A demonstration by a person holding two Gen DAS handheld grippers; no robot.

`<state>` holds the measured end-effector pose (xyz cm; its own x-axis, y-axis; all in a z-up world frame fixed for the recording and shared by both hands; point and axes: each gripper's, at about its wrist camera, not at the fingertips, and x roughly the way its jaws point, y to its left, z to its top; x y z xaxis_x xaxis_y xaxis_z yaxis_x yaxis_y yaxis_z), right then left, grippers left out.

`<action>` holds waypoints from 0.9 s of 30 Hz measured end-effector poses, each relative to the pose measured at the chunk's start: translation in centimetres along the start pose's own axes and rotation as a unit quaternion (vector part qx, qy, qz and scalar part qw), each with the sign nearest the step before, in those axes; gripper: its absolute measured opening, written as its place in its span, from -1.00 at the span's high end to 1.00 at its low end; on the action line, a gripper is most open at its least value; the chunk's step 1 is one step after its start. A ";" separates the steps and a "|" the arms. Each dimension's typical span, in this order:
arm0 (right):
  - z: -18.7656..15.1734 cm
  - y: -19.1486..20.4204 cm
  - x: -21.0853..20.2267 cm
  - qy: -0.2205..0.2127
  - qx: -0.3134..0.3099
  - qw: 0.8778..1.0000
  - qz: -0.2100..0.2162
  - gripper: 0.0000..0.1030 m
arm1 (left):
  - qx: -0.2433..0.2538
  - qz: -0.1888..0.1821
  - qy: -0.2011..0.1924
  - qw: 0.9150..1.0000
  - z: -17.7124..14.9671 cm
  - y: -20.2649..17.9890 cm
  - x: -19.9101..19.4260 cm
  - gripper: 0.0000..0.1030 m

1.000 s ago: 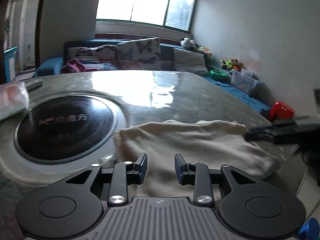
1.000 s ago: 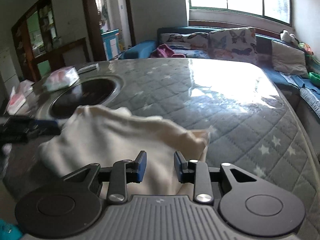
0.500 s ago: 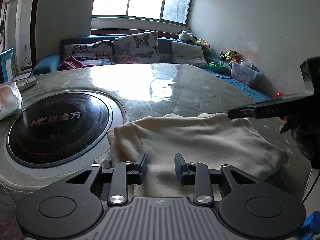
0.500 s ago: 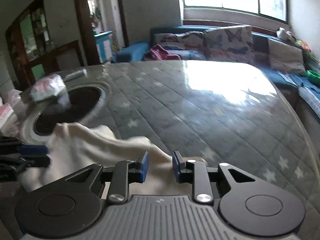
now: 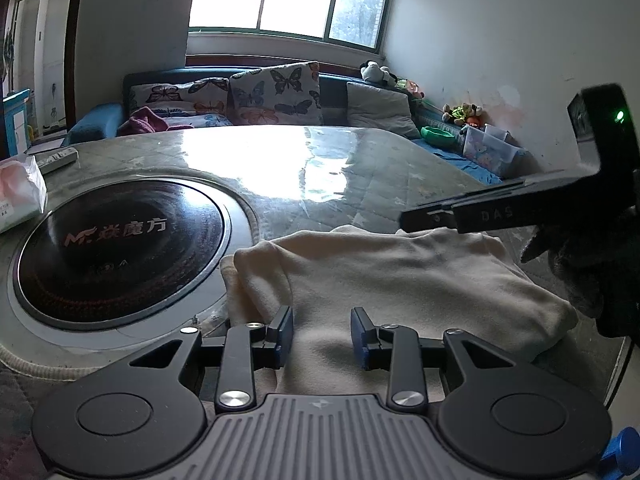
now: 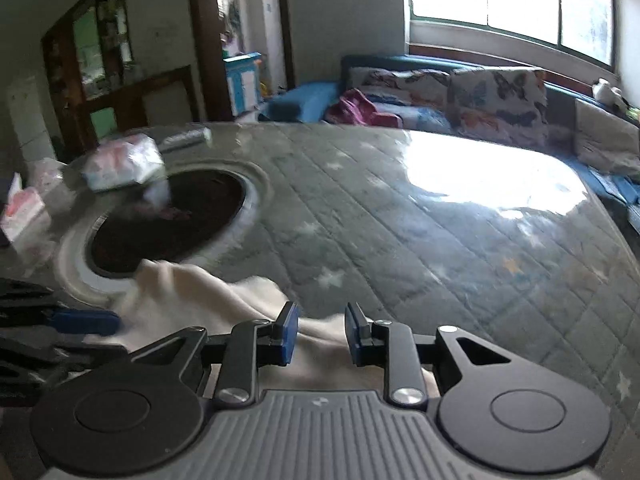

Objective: Fold clothes

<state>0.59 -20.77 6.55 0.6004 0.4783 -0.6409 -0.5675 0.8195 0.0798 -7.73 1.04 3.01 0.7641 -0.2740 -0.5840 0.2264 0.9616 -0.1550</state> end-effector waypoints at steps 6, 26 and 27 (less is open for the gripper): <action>0.3 2.0 2.3 0.019 -0.020 0.999 0.018 0.52 | -0.006 0.000 0.000 1.000 -0.1 0.2 -0.1 0.33; 2.1 6.8 5.1 0.019 -0.080 0.996 0.033 0.52 | -0.035 0.018 -0.009 0.999 -0.7 1.8 -1.9 0.24; 2.1 7.1 4.9 0.015 -0.086 0.996 0.035 0.52 | -0.038 0.020 -0.008 0.999 -0.8 1.9 -2.0 0.24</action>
<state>0.68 -11.93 5.59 0.5403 0.5197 -0.6618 -0.6968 0.7172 -0.0057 -9.29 3.41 3.24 0.7817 -0.2343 -0.5779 0.1486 0.9700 -0.1922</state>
